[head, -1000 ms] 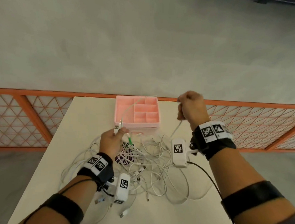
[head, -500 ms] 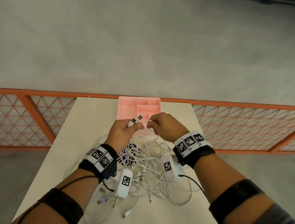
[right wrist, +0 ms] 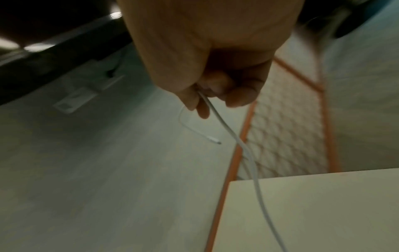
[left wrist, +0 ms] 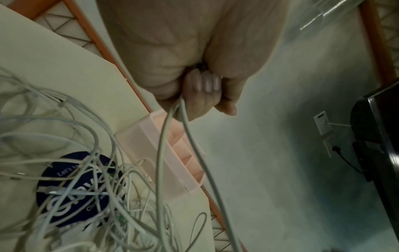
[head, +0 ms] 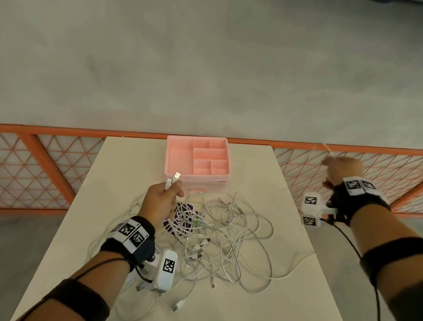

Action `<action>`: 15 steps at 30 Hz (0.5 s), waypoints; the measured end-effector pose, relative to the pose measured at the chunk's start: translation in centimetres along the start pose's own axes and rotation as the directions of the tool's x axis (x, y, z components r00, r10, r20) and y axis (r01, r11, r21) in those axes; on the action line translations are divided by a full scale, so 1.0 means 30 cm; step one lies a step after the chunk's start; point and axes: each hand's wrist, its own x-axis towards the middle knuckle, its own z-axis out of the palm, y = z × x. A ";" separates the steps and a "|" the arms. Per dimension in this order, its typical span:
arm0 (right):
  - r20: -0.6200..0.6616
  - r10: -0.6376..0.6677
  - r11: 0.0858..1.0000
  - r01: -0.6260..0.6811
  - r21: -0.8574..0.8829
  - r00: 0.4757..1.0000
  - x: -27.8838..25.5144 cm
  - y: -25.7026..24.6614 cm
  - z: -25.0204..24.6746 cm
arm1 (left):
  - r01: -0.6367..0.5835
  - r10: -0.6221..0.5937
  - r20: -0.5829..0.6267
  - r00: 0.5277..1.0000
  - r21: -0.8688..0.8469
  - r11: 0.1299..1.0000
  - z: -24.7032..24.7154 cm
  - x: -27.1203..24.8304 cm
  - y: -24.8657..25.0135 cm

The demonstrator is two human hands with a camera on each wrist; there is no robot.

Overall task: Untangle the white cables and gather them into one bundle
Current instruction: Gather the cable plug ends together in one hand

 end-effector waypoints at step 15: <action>0.742 -0.252 0.940 0.338 0.037 0.621 -0.370 0.058 0.342 | 0.008 0.041 0.207 0.977 -0.230 0.973 0.240 -0.025 0.119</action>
